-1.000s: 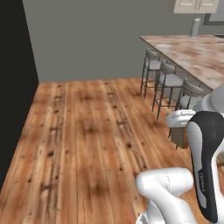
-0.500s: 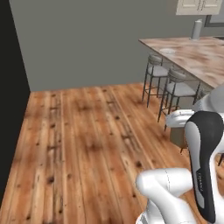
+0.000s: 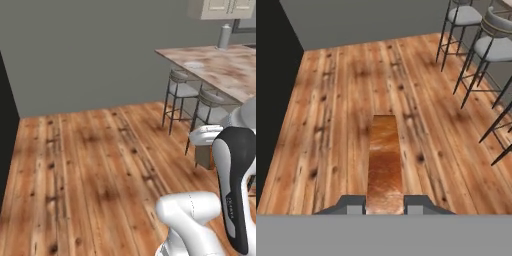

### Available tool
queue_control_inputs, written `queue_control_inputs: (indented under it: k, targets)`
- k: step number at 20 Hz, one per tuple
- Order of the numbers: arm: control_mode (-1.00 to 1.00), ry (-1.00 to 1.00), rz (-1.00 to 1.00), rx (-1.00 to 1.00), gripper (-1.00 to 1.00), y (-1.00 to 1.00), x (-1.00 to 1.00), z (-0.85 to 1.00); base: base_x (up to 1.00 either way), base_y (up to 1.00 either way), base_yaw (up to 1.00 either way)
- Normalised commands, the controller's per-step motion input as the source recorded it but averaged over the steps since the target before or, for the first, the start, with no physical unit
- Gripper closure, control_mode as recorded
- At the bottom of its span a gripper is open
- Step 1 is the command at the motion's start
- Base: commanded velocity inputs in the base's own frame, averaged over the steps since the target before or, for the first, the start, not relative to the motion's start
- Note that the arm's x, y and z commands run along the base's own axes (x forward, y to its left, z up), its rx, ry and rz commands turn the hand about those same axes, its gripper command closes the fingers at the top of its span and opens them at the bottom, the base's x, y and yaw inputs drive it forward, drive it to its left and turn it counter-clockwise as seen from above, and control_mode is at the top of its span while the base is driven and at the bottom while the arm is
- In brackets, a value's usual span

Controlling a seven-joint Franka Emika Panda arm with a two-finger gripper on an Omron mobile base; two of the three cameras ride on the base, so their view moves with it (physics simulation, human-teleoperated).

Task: Start the toaster. Once the lever pops up, take the bread to the plate on the dining counter.

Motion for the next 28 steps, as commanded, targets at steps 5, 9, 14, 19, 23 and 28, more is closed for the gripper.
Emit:
queue_control_inputs:
  k: [5,9,14,19,23,28]
  targets:
    - [1.00,0.00,0.00,0.00,1.00,0.00,0.00,0.00,0.81,0.45,-0.09]
    - [1.00,0.00,0.00,0.00,1.00,0.00,0.00,0.00,0.91,0.39,-0.12]
    - [1.00,0.00,0.00,0.00,1.00,0.00,0.00,0.00,0.95,0.26,-0.12]
    - [1.00,0.00,0.00,0.00,1.00,0.00,0.00,0.00,1.00,0.18,-0.11]
    - [1.00,0.00,0.00,0.00,1.00,0.00,0.00,0.00,1.00,0.22,-0.12]
    - [1.00,0.00,0.00,0.00,1.00,0.00,0.00,0.00,1.00,0.22,-0.14]
